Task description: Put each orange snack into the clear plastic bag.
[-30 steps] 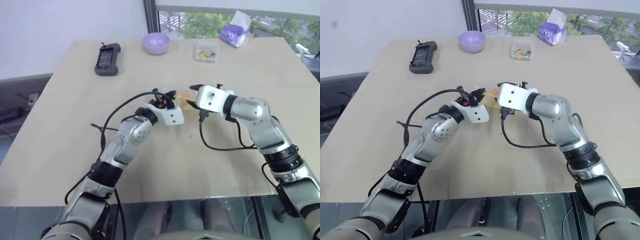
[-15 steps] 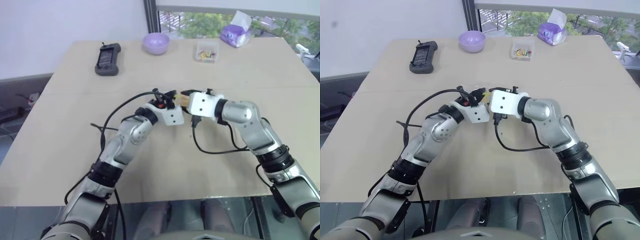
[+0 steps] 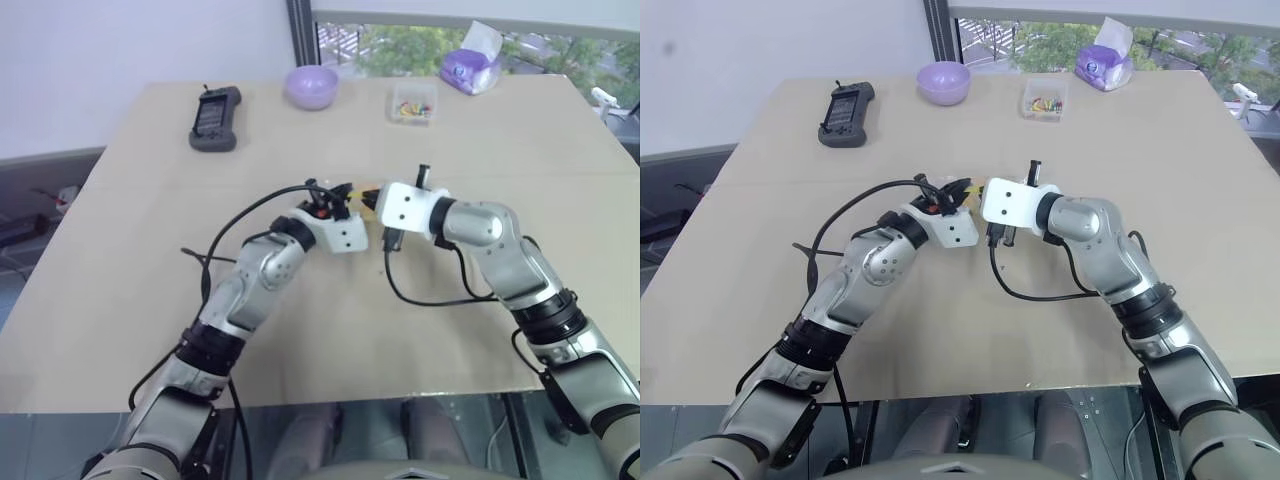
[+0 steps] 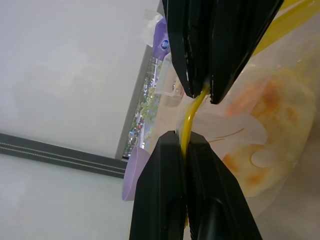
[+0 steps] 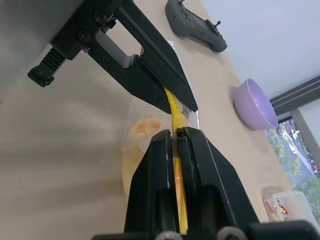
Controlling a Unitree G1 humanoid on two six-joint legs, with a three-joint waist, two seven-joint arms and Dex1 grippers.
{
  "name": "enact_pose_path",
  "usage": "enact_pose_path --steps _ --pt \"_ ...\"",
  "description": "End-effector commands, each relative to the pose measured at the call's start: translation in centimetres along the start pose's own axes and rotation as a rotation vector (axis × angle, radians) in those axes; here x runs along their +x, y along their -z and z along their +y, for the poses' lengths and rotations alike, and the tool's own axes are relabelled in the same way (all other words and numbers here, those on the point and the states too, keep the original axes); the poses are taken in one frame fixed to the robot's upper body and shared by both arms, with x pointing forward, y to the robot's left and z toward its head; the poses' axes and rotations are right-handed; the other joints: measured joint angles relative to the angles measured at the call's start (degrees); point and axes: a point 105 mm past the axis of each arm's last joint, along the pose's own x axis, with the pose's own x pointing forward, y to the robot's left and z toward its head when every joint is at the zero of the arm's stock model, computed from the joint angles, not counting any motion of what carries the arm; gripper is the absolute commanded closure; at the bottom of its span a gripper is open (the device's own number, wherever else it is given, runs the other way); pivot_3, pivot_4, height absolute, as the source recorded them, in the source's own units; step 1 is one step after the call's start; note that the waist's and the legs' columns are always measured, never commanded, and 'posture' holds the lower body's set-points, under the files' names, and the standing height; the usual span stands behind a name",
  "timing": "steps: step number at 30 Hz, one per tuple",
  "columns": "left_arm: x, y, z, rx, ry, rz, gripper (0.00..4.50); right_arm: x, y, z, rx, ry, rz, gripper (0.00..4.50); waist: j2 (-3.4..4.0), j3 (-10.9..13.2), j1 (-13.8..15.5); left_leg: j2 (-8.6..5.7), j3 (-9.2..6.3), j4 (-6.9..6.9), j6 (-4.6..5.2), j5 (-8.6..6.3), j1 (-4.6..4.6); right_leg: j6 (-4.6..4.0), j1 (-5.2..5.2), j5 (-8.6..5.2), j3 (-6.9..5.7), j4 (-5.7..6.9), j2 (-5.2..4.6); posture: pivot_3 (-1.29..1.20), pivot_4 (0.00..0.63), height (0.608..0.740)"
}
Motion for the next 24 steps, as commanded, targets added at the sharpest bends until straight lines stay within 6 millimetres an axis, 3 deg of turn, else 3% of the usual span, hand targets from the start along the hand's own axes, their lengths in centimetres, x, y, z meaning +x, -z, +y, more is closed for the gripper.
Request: enact_pose_path --steps 1,12,16,24 --pt "-0.13 -0.90 1.36 0.016 -0.049 -0.035 4.50 -0.51 -0.58 -1.87 -0.027 0.068 -0.009 4.41 0.00 0.0 0.0 0.00 0.00 0.00 0.00 0.00 0.00 0.00 0.00 0.00 0.00 0.00 0.00 0.00 0.150 0.740" --pt "-0.11 -0.94 1.35 0.015 -0.047 -0.037 4.50 -0.64 -0.16 -1.97 -0.027 0.070 0.013 4.41 0.00 0.0 0.0 0.00 0.00 0.00 0.00 0.00 0.00 0.00 0.00 0.00 0.00 0.00 0.00 0.00 0.150 0.740" --pt "-0.07 -0.96 1.27 0.012 -0.045 -0.038 4.50 -0.64 -0.17 -2.16 -0.024 0.084 0.013 2.99 0.00 0.0 0.0 0.00 0.00 0.00 0.00 0.00 0.00 0.00 0.00 0.00 0.00 0.00 0.00 0.00 0.150 0.740" --pt "-0.08 -0.94 1.31 0.011 -0.047 -0.036 4.50 -0.64 -0.20 -2.07 -0.022 0.076 0.012 2.99 0.00 0.0 0.0 0.00 0.00 0.00 0.00 0.00 0.00 0.00 0.00 0.00 0.00 0.00 0.00 0.00 0.150 0.740"
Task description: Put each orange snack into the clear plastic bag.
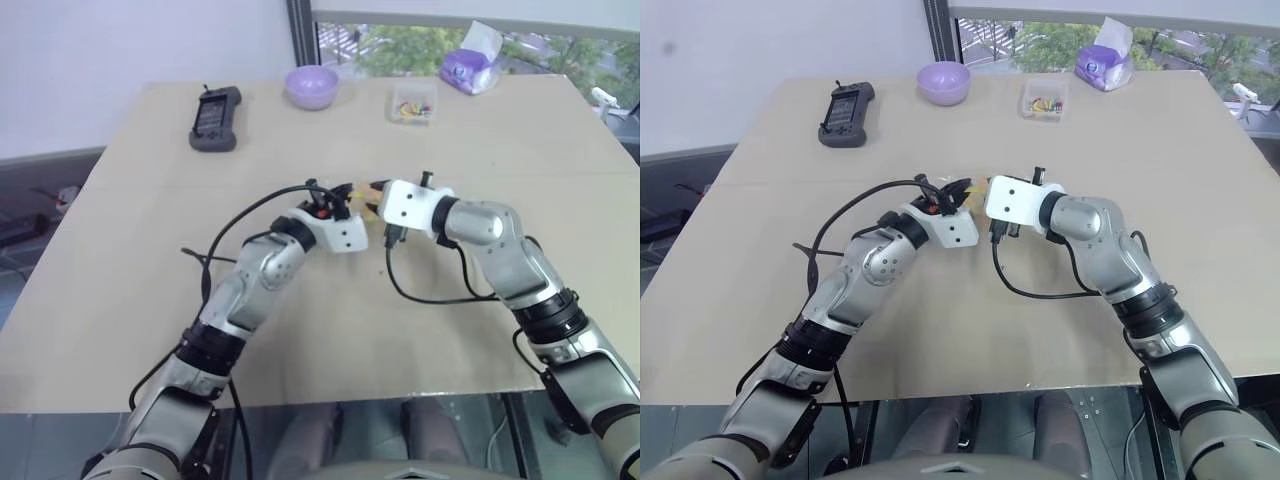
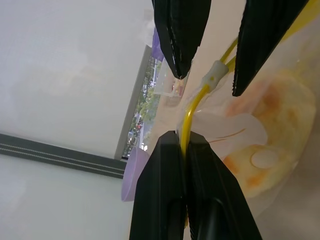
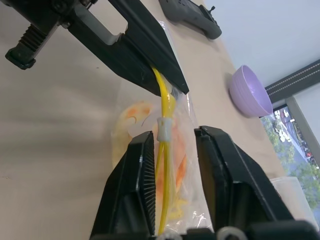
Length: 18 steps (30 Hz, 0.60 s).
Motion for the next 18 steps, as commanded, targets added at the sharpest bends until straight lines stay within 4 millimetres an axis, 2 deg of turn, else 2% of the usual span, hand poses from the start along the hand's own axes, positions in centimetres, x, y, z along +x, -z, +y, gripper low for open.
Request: enact_pose_path --steps 1,3,4,7,17,18 --pt "-0.09 -0.91 1.35 0.013 -0.049 -0.036 4.50 -0.55 -1.04 -1.80 -0.033 0.056 -0.031 2.99 0.00 0.0 0.0 0.00 0.00 0.00 0.00 0.00 0.00 0.00 0.00 0.00 0.00 0.00 0.00 0.00 0.150 0.740" --pt "-0.09 -0.90 1.34 0.013 -0.049 -0.036 4.50 -0.56 -1.14 -1.79 -0.033 0.056 -0.035 2.99 0.00 0.0 0.0 0.00 0.00 0.00 0.00 0.00 0.00 0.00 0.00 0.00 0.00 0.00 0.00 0.00 0.150 0.740" --pt "-0.09 -0.90 1.33 0.013 -0.048 -0.036 4.50 -0.57 -1.20 -1.79 -0.034 0.055 -0.037 3.50 0.00 0.0 0.0 0.00 0.00 0.00 0.00 0.00 0.00 0.00 0.00 0.00 0.00 0.00 0.00 0.00 0.150 0.740" --pt "-0.08 -0.87 1.25 0.014 -0.044 -0.036 4.50 -0.56 -1.32 -1.74 -0.034 0.055 -0.043 4.48 0.00 0.0 0.0 0.00 0.00 0.00 0.00 0.00 0.00 0.00 0.00 0.00 0.00 0.00 0.00 0.00 0.150 0.740" --pt "-0.02 -0.79 1.26 0.018 -0.040 -0.038 4.50 -0.54 -1.88 -1.55 -0.038 0.049 -0.071 4.48 0.00 0.0 0.0 0.00 0.00 0.00 0.00 0.00 0.00 0.00 0.00 0.00 0.00 0.00 0.00 0.00 0.150 0.740" --pt "-0.02 -0.80 1.26 0.018 -0.040 -0.039 4.50 -0.54 -1.93 -1.48 -0.044 0.045 -0.073 4.20 0.00 0.0 0.0 0.00 0.00 0.00 0.00 0.00 0.00 0.00 0.00 0.00 0.00 0.00 0.00 0.00 0.150 0.740"
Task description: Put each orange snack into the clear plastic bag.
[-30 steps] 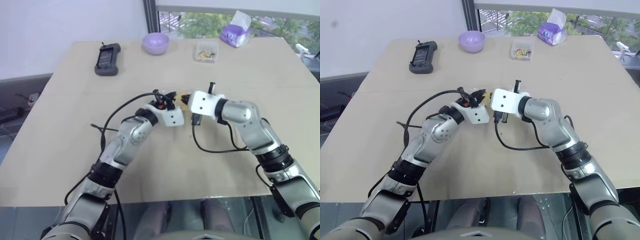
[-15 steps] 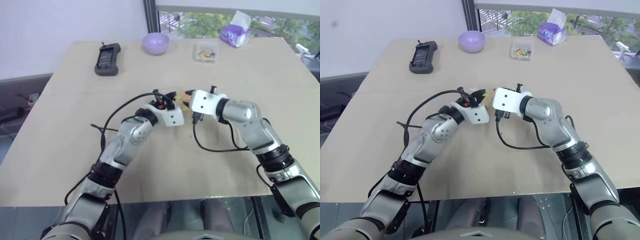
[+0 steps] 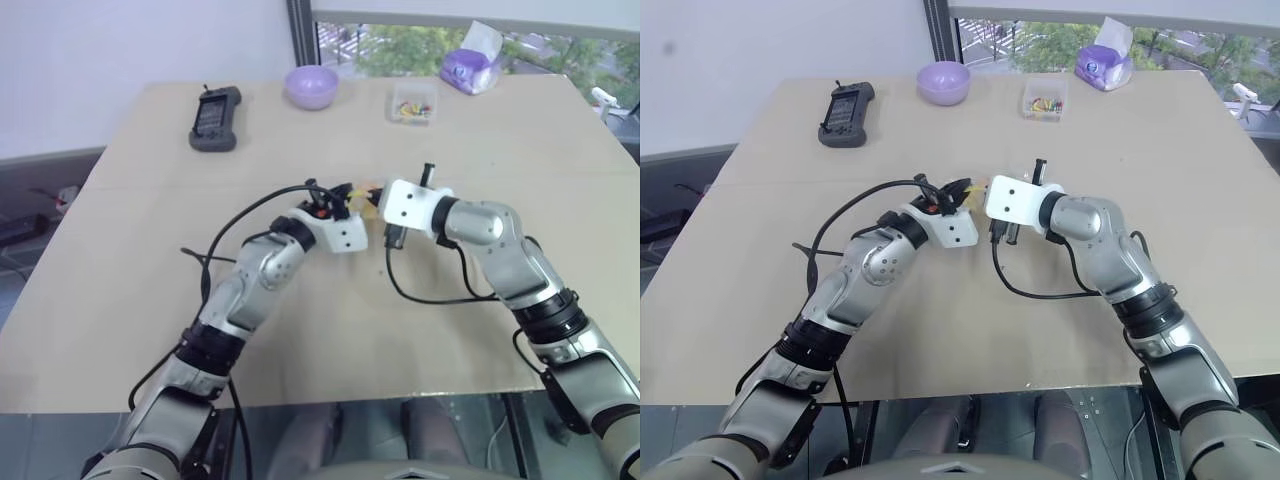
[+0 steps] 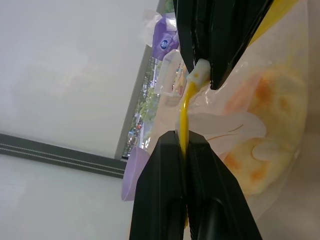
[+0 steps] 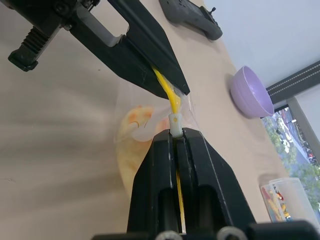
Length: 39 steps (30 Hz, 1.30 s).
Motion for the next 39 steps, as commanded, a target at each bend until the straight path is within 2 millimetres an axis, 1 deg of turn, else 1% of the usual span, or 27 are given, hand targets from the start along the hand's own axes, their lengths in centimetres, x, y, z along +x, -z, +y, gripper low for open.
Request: enact_pose_path --steps 1,2,4,5,13,14,16,17,18,29,31,36,39 --pt "0.0 -0.9 1.2 0.016 -0.040 -0.039 4.50 -0.5 -1.9 -1.5 -0.055 0.044 -0.067 3.89 0.00 0.0 0.0 0.00 0.00 0.00 0.00 0.00 0.00 0.00 0.00 0.00 0.00 0.00 0.00 0.00 0.150 0.740" --pt "0.0 -0.9 1.2 0.015 -0.040 -0.039 4.50 -0.6 -1.9 -1.4 -0.056 0.043 -0.070 3.81 0.00 0.0 0.0 0.00 0.00 0.00 0.00 0.00 0.00 0.00 0.00 0.00 0.00 0.00 0.00 0.00 0.150 0.740" --pt "0.0 -0.9 1.2 0.014 -0.039 -0.039 4.50 -0.6 -2.0 -1.5 -0.055 0.045 -0.076 2.85 0.00 0.0 0.0 0.00 0.00 0.00 0.00 0.00 0.00 0.00 0.00 0.00 0.00 0.00 0.00 0.00 0.150 0.740" --pt "0.0 -0.9 1.2 0.014 -0.039 -0.039 4.50 -0.6 -2.1 -1.5 -0.054 0.046 -0.080 2.56 0.00 0.0 0.0 0.00 0.00 0.00 0.00 0.00 0.00 0.00 0.00 0.00 0.00 0.00 0.00 0.00 0.150 0.740" --pt "0.0 -0.8 1.1 0.011 -0.038 -0.037 4.50 -0.6 -2.1 -1.2 -0.048 0.035 -0.082 2.56 0.00 0.0 0.0 0.00 0.00 0.00 0.00 0.00 0.00 0.00 0.00 0.00 0.00 0.00 0.00 0.00 0.150 0.740" --pt "0.0 -0.8 1.1 0.011 -0.038 -0.036 4.50 -0.6 -2.0 -1.2 -0.049 0.034 -0.081 3.10 0.00 0.0 0.0 0.00 0.00 0.00 0.00 0.00 0.00 0.00 0.00 0.00 0.00 0.00 0.00 0.00 0.150 0.740" --pt "0.0 -0.8 1.1 0.011 -0.038 -0.036 4.50 -0.6 -2.0 -1.2 -0.049 0.034 -0.080 3.83 0.00 0.0 0.0 0.00 0.00 0.00 0.00 0.00 0.00 0.00 0.00 0.00 0.00 0.00 0.00 0.00 0.150 0.740" --pt "0.0 -0.8 1.1 0.010 -0.038 -0.035 4.50 -0.6 -2.0 -1.2 -0.048 0.034 -0.079 4.40 0.00 0.0 0.0 0.00 0.00 0.00 0.00 0.00 0.00 0.00 0.00 0.00 0.00 0.00 0.00 0.00 0.150 0.740" --pt "0.0 -0.8 1.0 0.010 -0.038 -0.035 4.50 -0.6 -2.0 -1.3 -0.047 0.036 -0.078 4.46 0.00 0.0 0.0 0.00 0.00 0.00 0.00 0.00 0.00 0.00 0.00 0.00 0.00 0.00 0.00 0.00 0.150 0.740" --pt "-0.1 -0.7 1.0 0.010 -0.038 -0.026 4.50 -0.6 -1.7 -1.5 -0.043 0.045 -0.061 4.46 0.00 0.0 0.0 0.00 0.00 0.00 0.00 0.00 0.00 0.00 0.00 0.00 0.00 0.00 0.00 0.00 0.150 0.740" --pt "-0.1 -0.2 1.1 0.017 -0.045 0.002 4.50 -0.7 -1.3 -1.5 -0.043 0.045 -0.044 4.46 0.00 0.0 0.0 0.00 0.00 0.00 0.00 0.00 0.00 0.00 0.00 0.00 0.00 0.00 0.00 0.00 0.150 0.740" --pt "-0.4 3.3 2.8 0.056 -0.116 0.182 4.50 -1.1 0.4 -1.8 -0.039 0.051 0.042 4.46 0.00 0.0 0.0 -0.01 0.00 0.00 0.00 0.00 0.00 0.00 0.00 0.00 0.00 0.00 0.00 0.00 0.150 0.740" --pt "-0.6 4.2 3.5 0.082 -0.137 0.232 4.50 -1.3 1.4 -1.9 -0.022 0.056 0.099 4.46 0.00 0.0 0.0 -0.02 0.00 0.00 0.00 0.00 0.00 0.00 0.00 0.00 0.00 0.01 0.01 0.00 0.150 0.740"
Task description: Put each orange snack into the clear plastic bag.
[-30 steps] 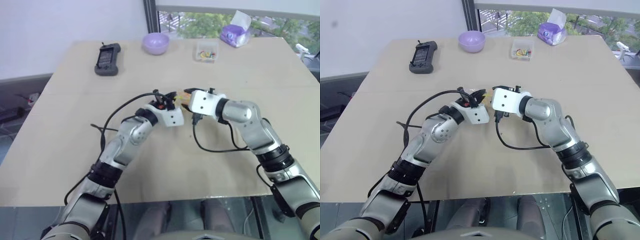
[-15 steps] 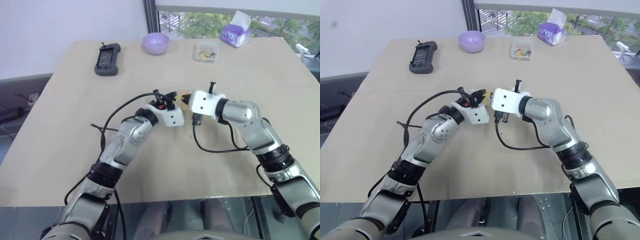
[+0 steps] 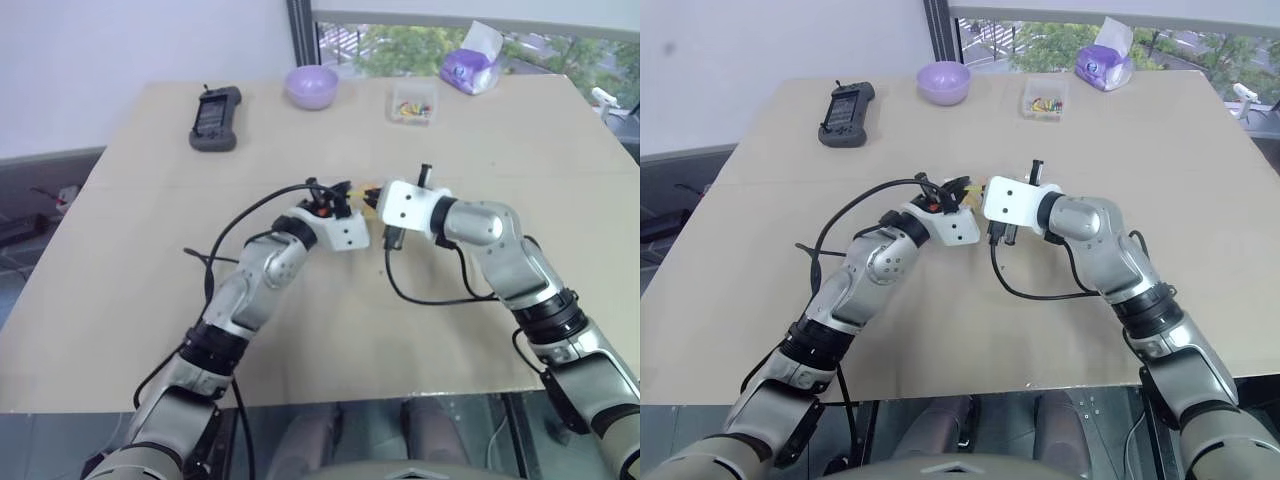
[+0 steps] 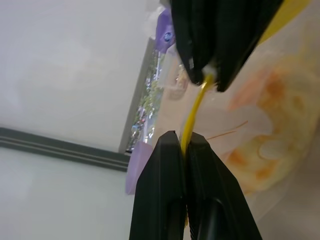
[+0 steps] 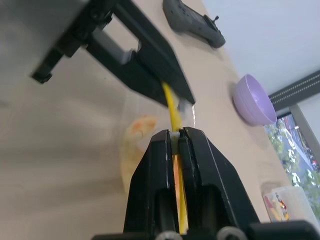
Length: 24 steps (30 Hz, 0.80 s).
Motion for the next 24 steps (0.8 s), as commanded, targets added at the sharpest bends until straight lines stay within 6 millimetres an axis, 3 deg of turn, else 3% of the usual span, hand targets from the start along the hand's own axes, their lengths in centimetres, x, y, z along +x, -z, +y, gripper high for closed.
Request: enact_pose_path --steps 1,24 --pt "-0.7 3.9 2.8 0.042 -0.105 0.173 4.50 -1.4 2.0 -1.8 -0.005 0.063 0.114 4.46 0.00 0.0 0.0 0.00 0.00 0.00 0.00 0.00 0.00 0.00 0.00 0.00 0.00 0.00 0.00 0.00 0.150 0.740" --pt "-0.7 4.2 3.1 0.036 -0.129 0.217 4.50 -3.9 7.7 -4.0 0.050 0.192 0.447 4.46 0.00 0.0 0.0 0.00 0.00 0.00 0.00 0.00 -0.01 0.00 0.00 0.00 0.00 -0.01 -0.01 0.00 0.150 0.740"
